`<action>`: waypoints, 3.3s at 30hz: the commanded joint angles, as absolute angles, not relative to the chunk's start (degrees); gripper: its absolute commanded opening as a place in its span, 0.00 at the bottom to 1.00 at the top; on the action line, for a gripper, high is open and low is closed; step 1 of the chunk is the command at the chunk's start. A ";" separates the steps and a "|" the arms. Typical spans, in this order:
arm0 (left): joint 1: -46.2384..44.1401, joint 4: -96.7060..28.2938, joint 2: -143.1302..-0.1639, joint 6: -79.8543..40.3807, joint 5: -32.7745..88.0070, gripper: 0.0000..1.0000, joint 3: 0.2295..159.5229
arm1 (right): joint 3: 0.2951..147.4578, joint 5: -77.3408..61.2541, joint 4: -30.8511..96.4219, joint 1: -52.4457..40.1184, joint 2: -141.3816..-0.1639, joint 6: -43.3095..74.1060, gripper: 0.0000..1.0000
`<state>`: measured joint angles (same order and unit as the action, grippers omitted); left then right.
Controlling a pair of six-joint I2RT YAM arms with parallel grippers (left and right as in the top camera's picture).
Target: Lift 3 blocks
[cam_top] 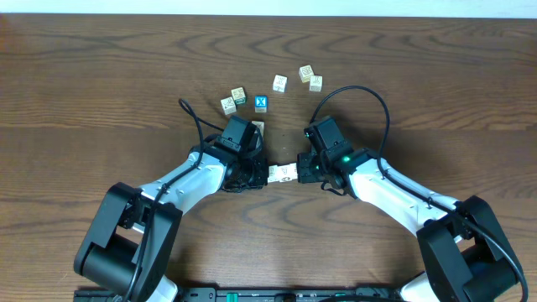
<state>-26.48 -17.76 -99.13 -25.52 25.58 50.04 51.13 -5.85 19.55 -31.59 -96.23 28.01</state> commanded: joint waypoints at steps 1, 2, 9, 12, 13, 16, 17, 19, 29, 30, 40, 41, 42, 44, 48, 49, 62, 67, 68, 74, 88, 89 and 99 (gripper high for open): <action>-27.90 -16.43 -98.87 -25.61 30.79 0.07 50.78 | 50.81 -11.62 19.35 -34.24 -96.77 27.55 0.01; -27.90 -16.45 -98.87 -25.61 30.79 0.07 50.78 | 50.76 -11.20 19.38 -34.24 -96.77 27.53 0.01; -27.90 -16.64 -98.87 -25.61 30.79 0.07 50.78 | 49.93 -9.21 19.90 -34.24 -96.77 27.11 0.01; -27.90 -16.64 -98.87 -25.61 30.79 0.07 50.78 | 49.93 -8.97 19.94 -34.24 -96.77 27.11 0.01; -27.90 -16.67 -98.87 -25.61 30.79 0.08 50.78 | 49.93 -8.56 19.99 -34.24 -96.77 27.11 0.01; -27.90 -16.71 -98.87 -25.61 30.79 0.07 50.78 | 49.93 -7.20 20.29 -34.24 -96.77 27.11 0.01; -27.90 -16.73 -98.87 -25.61 30.79 0.07 50.78 | 49.93 -6.76 20.36 -34.24 -96.77 27.11 0.02; -27.90 -16.88 -98.87 -25.58 30.76 0.07 50.78 | 49.93 -5.98 20.40 -34.24 -96.77 27.14 0.02; -27.90 -17.80 -98.87 -25.58 28.75 0.07 50.78 | 49.93 -2.96 21.69 -34.13 -96.77 27.11 0.03; -27.90 -18.11 -98.87 -25.56 28.27 0.07 50.78 | 49.95 -2.35 22.20 -34.13 -96.77 27.11 0.04; -27.90 -20.56 -98.85 -25.58 24.32 0.07 50.78 | 49.95 1.45 25.15 -34.13 -96.77 27.11 0.04; -27.90 -20.56 -98.85 -25.58 24.32 0.08 50.78 | 49.95 1.45 25.17 -34.13 -96.77 27.11 0.04; -27.90 -20.58 -98.85 -25.58 24.32 0.08 50.78 | 49.93 1.48 25.26 -34.13 -96.77 27.11 0.04; -27.90 -20.58 -98.85 -25.58 24.32 0.08 50.78 | 49.93 1.83 25.43 -34.11 -96.77 27.11 0.04; -27.90 -21.10 -98.85 -25.56 22.83 0.08 50.78 | 49.93 4.62 26.68 -34.11 -96.77 27.11 0.04; -27.90 -21.52 -98.85 -25.56 22.17 0.07 50.78 | 49.95 5.15 27.09 -34.11 -96.77 27.11 0.04; -22.46 -22.92 -95.29 -22.96 14.52 0.07 52.47 | 51.31 6.00 24.18 -31.46 -96.77 25.47 0.07; -16.12 -22.87 -87.90 -20.91 12.08 0.07 55.20 | 55.05 6.22 22.72 -28.03 -96.77 21.91 0.09; -14.81 -22.85 -85.93 -20.53 11.38 0.07 55.68 | 55.77 6.35 21.47 -27.33 -96.77 20.60 0.12; -8.23 -23.00 -72.07 -17.54 10.83 0.12 56.80 | 59.83 14.76 13.21 -24.16 -96.77 12.36 0.29; -2.79 -27.68 -36.45 -16.08 3.62 0.64 56.80 | 60.75 26.94 -6.15 -22.68 -96.77 2.37 0.99; -2.79 -28.29 -35.07 -16.08 2.83 0.66 56.80 | 60.75 26.94 -6.83 -22.68 -96.77 2.37 0.99; -2.81 -31.53 -28.82 -16.10 2.07 0.73 56.80 | 60.71 26.72 -2.52 -22.94 -96.77 2.48 0.99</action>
